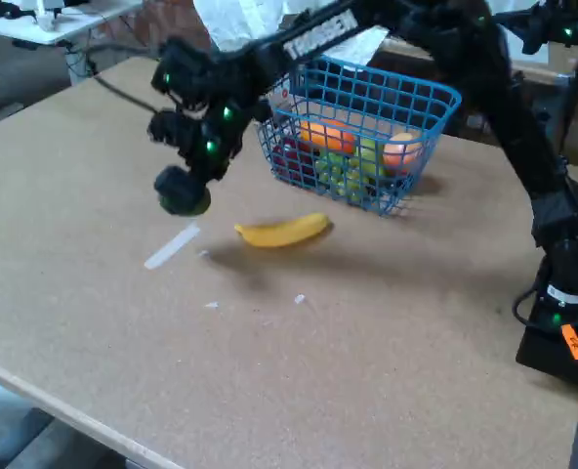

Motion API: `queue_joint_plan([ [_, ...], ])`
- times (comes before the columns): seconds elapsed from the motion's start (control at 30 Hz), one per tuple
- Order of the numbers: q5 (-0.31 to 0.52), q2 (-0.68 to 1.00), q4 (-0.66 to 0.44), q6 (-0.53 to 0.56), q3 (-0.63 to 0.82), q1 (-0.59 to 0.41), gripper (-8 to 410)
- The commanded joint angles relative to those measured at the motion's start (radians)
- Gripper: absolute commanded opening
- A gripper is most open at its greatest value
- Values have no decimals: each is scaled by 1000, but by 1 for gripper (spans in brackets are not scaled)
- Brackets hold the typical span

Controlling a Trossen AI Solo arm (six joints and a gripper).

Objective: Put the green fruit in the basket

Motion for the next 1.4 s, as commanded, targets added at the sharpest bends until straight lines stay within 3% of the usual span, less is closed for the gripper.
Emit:
queue_joint_plan([
  [0.0,76,-323,-126,54,0,5,34],
  [0.33,359,-537,-215,92,0,-18,34],
  [0.57,359,-606,-279,180,0,-139,34],
  [0.87,352,-619,-347,206,0,-321,34],
  [1.1,225,-593,-335,211,0,-485,34],
  [1.37,182,-484,-323,204,0,-612,34],
])
